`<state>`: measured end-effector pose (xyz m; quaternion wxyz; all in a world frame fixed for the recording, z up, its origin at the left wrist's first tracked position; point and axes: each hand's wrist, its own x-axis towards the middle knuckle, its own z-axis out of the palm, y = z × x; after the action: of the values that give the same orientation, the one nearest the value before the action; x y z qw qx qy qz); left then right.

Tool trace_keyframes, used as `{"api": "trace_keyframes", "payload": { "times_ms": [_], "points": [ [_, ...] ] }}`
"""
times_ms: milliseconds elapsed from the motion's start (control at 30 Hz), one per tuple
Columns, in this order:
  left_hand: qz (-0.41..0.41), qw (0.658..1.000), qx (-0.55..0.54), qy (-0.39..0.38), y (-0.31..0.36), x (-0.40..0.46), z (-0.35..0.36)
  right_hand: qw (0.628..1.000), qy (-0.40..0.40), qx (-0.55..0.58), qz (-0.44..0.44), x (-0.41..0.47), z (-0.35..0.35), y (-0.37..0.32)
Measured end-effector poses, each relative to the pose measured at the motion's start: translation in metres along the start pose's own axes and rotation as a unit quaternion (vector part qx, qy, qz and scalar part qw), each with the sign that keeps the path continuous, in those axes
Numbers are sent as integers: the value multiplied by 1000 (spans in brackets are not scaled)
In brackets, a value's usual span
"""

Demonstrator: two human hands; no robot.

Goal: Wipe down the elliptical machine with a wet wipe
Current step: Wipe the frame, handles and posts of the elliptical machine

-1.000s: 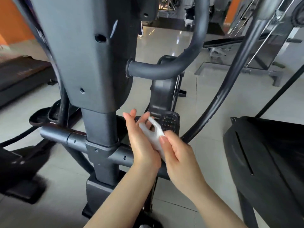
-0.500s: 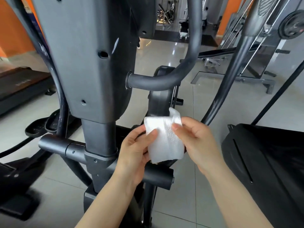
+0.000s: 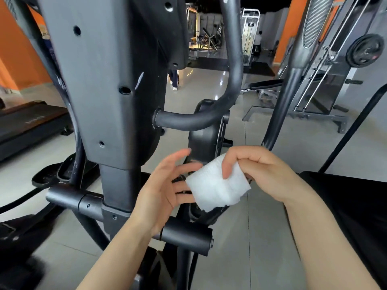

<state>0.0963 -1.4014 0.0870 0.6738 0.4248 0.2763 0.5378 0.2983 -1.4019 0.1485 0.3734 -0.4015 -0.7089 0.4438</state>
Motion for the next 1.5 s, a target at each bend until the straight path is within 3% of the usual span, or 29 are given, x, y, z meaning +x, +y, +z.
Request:
{"api": "trace_keyframes", "payload": {
  "times_ms": [133, 267, 500, 600, 667, 700, 800, 867, 967, 1000, 1067, 1100, 1133, 1233, 1367, 1500],
  "points": [
    [40, 985, 167, -16, 13, 7, 18, 995, 9, 89, -43, 5, -2, 0],
    [118, 976, 178, 42, 26, 16, 37, 964, 64, 258, -3, 15, 8, 14],
    [167, 959, 209, 97, 43, 30, 47, 938, 93, 326, 75, 33, 8, -3],
    [194, 927, 310, 82, 46, 36, 44, 915, 137, 374, 69, 34, 3, -11],
    [273, 852, 438, 91, 50, 42, 39, 903, 204, 377, 30, 36, -2, -17],
    [343, 782, 508, 110, 56, 45, 36, 894, 259, 366, -5, 38, -6, -22],
    [534, 504, 657, 168, 84, 61, 21, 858, 431, 220, -173, 54, -25, -57],
    [556, 385, 710, 196, 103, 76, 6, 808, 492, 2, -325, 77, -42, -87],
    [498, 301, 788, 202, 114, 95, -12, 645, 444, -382, -492, 143, -75, -133],
    [481, 286, 805, 199, 114, 98, -15, 574, 397, -519, -494, 168, -91, -144],
    [476, 283, 808, 203, 114, 100, -17, 455, 286, -735, -414, 211, -122, -146],
    [483, 285, 802, 208, 115, 100, -18, 415, 236, -796, -372, 225, -134, -140],
    [490, 286, 796, 211, 115, 101, -19, 406, 195, -821, -352, 232, -145, -130],
    [499, 286, 789, 215, 114, 103, -22, 490, 173, -760, -391, 234, -155, -103],
    [502, 282, 789, 213, 115, 103, -22, 567, 157, -703, -399, 224, -147, -67],
    [521, 289, 772, 220, 115, 103, -22, 607, 133, -697, -357, 207, -151, -20]
  ]
}}
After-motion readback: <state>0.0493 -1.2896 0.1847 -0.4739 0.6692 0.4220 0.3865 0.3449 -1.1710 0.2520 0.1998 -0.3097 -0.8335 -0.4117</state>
